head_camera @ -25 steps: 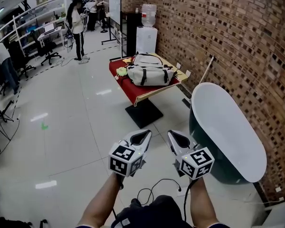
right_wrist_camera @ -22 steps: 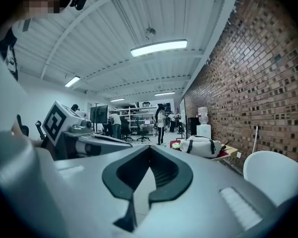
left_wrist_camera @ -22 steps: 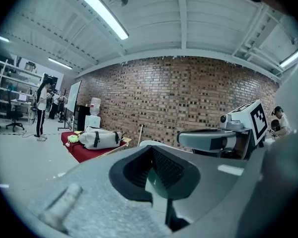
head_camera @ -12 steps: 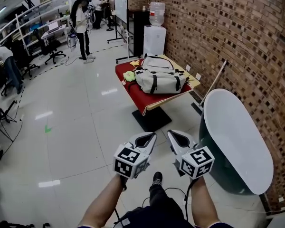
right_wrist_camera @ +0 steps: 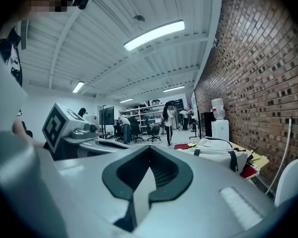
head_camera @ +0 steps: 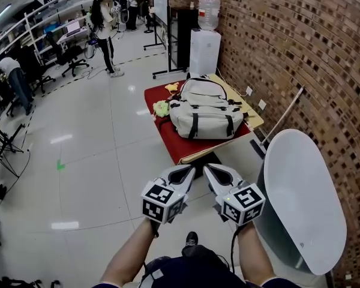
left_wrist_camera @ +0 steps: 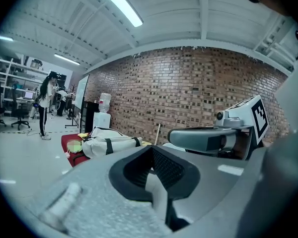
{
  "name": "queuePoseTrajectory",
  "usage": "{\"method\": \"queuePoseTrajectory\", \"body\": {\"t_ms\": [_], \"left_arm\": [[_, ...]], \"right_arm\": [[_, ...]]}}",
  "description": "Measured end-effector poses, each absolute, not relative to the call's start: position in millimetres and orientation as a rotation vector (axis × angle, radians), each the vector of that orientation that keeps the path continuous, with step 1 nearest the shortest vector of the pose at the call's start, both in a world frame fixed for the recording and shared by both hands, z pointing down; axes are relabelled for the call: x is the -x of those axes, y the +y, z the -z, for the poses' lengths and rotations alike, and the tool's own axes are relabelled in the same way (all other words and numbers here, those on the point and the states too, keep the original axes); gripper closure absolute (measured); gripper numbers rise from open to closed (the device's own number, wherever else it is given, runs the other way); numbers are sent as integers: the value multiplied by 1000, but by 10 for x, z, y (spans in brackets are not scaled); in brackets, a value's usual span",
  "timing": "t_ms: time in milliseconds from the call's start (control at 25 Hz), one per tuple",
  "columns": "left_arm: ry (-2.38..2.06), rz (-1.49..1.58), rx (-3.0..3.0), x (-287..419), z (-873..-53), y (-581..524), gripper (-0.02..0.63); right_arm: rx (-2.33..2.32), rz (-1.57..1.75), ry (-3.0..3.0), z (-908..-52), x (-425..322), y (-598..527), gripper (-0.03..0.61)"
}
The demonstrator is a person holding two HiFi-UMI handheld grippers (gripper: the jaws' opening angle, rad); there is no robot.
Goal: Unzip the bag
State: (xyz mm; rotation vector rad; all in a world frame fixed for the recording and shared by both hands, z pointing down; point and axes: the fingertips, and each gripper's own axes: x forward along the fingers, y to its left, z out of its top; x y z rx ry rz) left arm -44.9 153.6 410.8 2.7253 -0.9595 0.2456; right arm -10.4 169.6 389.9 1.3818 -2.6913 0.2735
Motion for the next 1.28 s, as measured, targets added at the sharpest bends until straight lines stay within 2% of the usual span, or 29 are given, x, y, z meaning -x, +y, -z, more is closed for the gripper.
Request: {"method": "queuePoseTrajectory", "body": {"t_ms": [280, 680, 1280], "left_arm": [[-988, -287, -2717, 113, -4121, 775, 609], [-962, -278, -2733, -1, -4205, -304, 610], [-671, -352, -2804, -83, -4466, -1782, 609]], "right_arm": [[-1363, -278, -2693, -3916, -277, 952, 572], [-1409, -261, -2646, -3968, -468, -52, 572], [-1682, -296, -2345, -4167, -755, -1439, 572]]}}
